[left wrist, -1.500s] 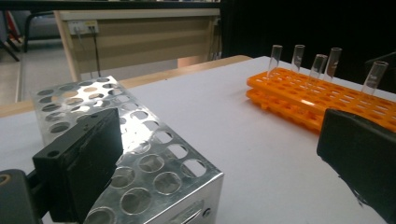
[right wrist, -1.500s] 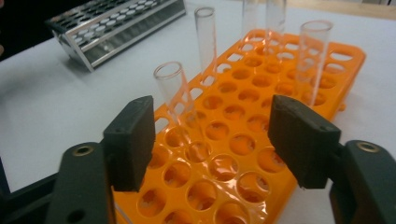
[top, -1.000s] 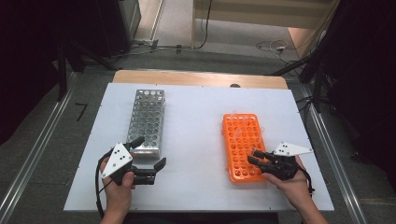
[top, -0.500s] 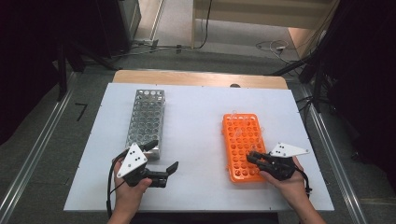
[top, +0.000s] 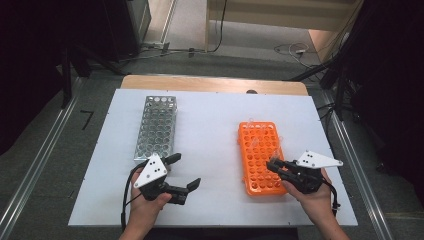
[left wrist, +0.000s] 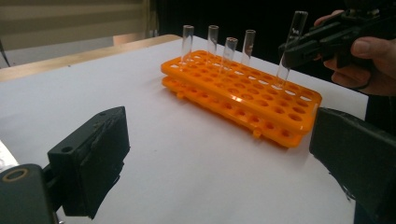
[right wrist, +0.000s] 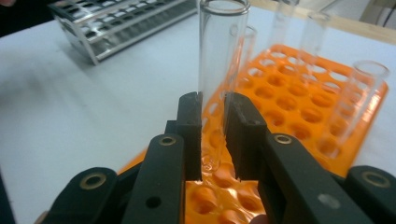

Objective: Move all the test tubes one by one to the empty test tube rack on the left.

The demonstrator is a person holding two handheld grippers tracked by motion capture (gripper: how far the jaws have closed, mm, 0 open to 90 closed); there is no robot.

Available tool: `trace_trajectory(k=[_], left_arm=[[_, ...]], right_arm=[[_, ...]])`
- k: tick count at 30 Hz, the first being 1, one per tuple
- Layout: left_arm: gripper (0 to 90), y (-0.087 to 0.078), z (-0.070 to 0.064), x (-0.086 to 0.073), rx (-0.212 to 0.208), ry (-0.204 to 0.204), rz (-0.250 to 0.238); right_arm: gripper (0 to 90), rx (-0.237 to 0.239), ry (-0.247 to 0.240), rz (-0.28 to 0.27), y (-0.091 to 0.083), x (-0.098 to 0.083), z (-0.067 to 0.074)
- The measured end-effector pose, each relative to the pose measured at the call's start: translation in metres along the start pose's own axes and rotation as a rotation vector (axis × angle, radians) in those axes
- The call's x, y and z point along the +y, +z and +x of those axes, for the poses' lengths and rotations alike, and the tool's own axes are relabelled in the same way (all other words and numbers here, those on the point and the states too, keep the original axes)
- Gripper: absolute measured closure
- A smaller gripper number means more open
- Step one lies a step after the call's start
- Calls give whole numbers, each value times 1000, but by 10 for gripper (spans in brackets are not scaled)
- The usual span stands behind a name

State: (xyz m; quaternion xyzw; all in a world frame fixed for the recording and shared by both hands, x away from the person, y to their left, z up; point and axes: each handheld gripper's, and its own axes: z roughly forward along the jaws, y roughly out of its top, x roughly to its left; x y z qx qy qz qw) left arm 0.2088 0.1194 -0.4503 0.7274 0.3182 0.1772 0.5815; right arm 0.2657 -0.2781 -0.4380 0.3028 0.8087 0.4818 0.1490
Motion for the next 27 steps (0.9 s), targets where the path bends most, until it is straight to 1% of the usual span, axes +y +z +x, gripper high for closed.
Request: trace_trajectory(k=[1,2,3,4,7,8,11,12,14,15,16,19,21,23,24,27], left_arm=[[52,1,-1,1,-10,-5,-1],[53,1,-1,1,-10,-5,-1],[53,1,-3,3,-18,-2,1],[53,3,-7,5,-42,0,3],[58,7,-13,8,-73,2,12],[59,7,-13,8,-73,2,12],[64,11,-19,11,-98,3,23],[68,14,-22,13,-115,2,23],[82,16,-26,14,-124,-6,20],[98,16,-26,14,-124,-6,20],[122,18,-29,16,-118,-9,28],[165,23,-37,19,-117,-16,39],[221,24,-39,20,-116,-20,42],[257,29,-45,22,-131,-19,59],[299,30,-47,21,-140,-17,65],[397,33,-51,21,-144,-11,76]], right_arm=[[742,7,-6,-1,0,2,4],[742,18,-9,-1,1,4,8],[742,18,-9,-1,1,4,8],[742,48,-21,-1,3,7,17],[742,89,-43,4,9,10,31],[742,103,-49,11,11,11,36],[742,138,-71,31,19,12,49],[742,147,-76,38,22,12,53],[742,166,-86,50,28,12,60],[742,166,-86,50,28,12,60],[742,183,-103,63,33,13,67],[742,205,-118,74,39,13,75],[742,209,-125,78,41,12,78],[742,219,-136,89,45,12,82],[742,225,-138,91,46,12,84],[742,231,-152,101,48,11,89]])
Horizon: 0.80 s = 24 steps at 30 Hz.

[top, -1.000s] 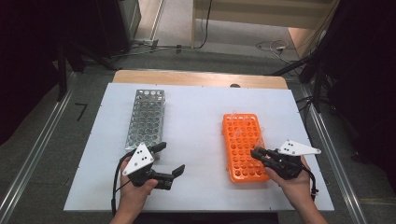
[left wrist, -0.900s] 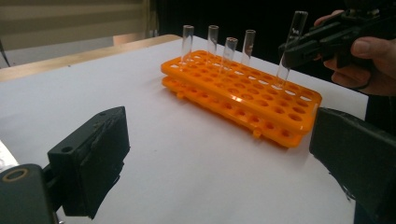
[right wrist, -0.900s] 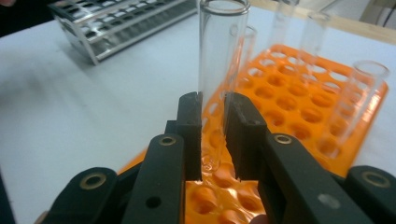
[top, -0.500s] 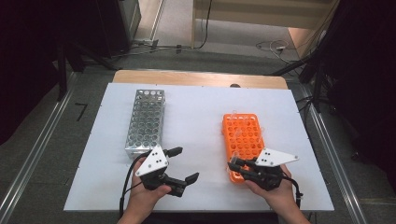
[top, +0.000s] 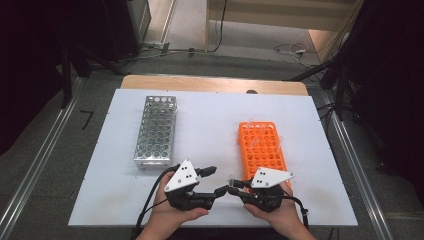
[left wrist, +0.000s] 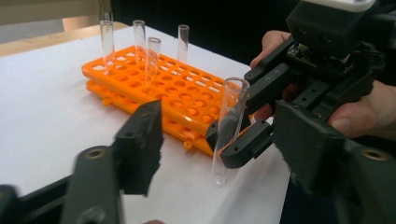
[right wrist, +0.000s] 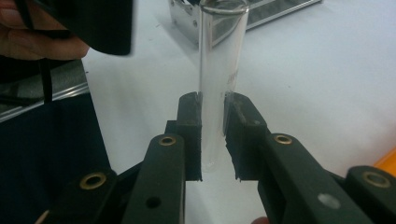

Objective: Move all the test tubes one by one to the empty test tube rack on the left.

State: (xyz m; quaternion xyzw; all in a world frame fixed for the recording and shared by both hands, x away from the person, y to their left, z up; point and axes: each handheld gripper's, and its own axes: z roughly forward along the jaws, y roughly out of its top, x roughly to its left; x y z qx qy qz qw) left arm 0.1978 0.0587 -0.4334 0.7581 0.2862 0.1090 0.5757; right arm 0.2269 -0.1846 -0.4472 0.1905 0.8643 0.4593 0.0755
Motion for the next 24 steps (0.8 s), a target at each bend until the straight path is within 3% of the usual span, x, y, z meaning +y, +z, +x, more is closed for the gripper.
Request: trace_trajectory(k=[4,9,19,24], left_arm=[[505,5,-4,-1,-24,12,18],[616,7,-7,-2,-23,30,25],[745,10,-9,-3,-29,52,36],[759,9,-9,-3,-28,51,33]], right_arm=[[742,9,-23,12,4,1,5],[742,18,-36,21,6,1,9],[742,36,-55,19,8,2,12],[742,37,-56,18,8,2,12]])
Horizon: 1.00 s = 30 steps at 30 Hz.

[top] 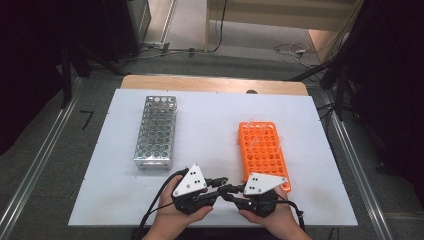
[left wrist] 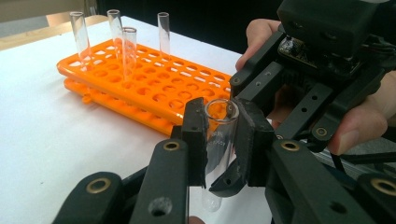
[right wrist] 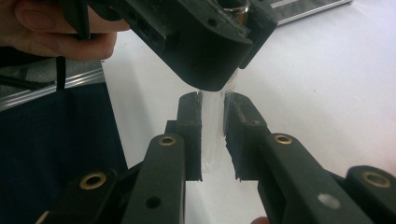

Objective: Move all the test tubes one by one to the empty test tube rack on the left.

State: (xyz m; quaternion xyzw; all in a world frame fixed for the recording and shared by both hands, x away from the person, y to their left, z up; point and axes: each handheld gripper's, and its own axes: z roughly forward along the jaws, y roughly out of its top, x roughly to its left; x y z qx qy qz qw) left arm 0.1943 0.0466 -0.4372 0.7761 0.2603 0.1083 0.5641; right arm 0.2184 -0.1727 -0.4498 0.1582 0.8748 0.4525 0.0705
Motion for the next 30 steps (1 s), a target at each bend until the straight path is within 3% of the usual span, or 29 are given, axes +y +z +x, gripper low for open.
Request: trace_trajectory(k=[5,7,12,18,21,22,23,30], left_arm=[[763,-2,1,1,6,-1,-8],[763,-3,1,2,11,-1,-13],[764,-11,7,4,39,-7,-27],[765,-19,14,6,76,-7,-26],[765,-22,17,8,85,-15,-31],[765,-23,18,8,91,-13,-32],[765,-24,20,10,100,-13,-32],[765,-31,31,16,135,-13,-49]], right_arm=[[718,10,17,-14,-1,-1,-1],[619,6,29,-19,-2,-2,-3],[481,-12,59,-70,-12,-3,-9],[256,-83,88,-126,-29,-5,-19],[99,-105,106,-137,-36,-7,-25],[99,-105,106,-137,-36,-7,-25],[8,-111,122,-149,-41,-10,-31],[0,-143,156,-189,-58,-17,-46]])
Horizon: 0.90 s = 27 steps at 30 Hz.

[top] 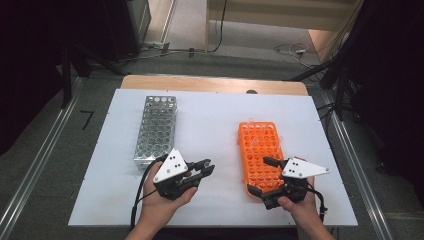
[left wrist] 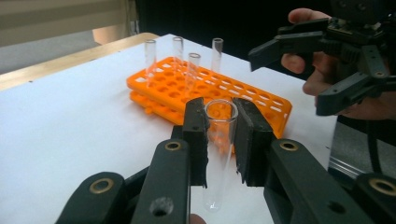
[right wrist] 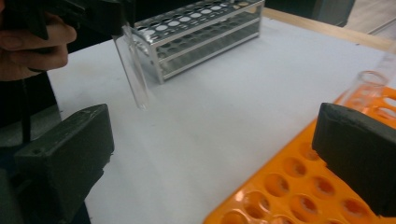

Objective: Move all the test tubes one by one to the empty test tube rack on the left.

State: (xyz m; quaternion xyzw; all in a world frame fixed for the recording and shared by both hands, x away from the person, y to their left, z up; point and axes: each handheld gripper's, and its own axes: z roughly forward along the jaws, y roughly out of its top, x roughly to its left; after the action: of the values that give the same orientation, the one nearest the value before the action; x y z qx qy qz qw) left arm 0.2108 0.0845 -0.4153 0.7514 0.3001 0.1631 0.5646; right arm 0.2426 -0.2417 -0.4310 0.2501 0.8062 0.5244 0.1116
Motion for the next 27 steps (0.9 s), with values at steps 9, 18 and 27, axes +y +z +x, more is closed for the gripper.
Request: trace_trajectory(k=[9,18,27], left_arm=[[765,-5,18,10,52,-11,-17],[765,-11,42,22,106,-30,-39],[765,-15,71,34,167,-52,-49]], right_arm=[[0,-46,30,-29,-14,-4,-18],[0,-89,50,-35,-23,-8,-30],[0,-113,68,-44,-30,-10,-39]])
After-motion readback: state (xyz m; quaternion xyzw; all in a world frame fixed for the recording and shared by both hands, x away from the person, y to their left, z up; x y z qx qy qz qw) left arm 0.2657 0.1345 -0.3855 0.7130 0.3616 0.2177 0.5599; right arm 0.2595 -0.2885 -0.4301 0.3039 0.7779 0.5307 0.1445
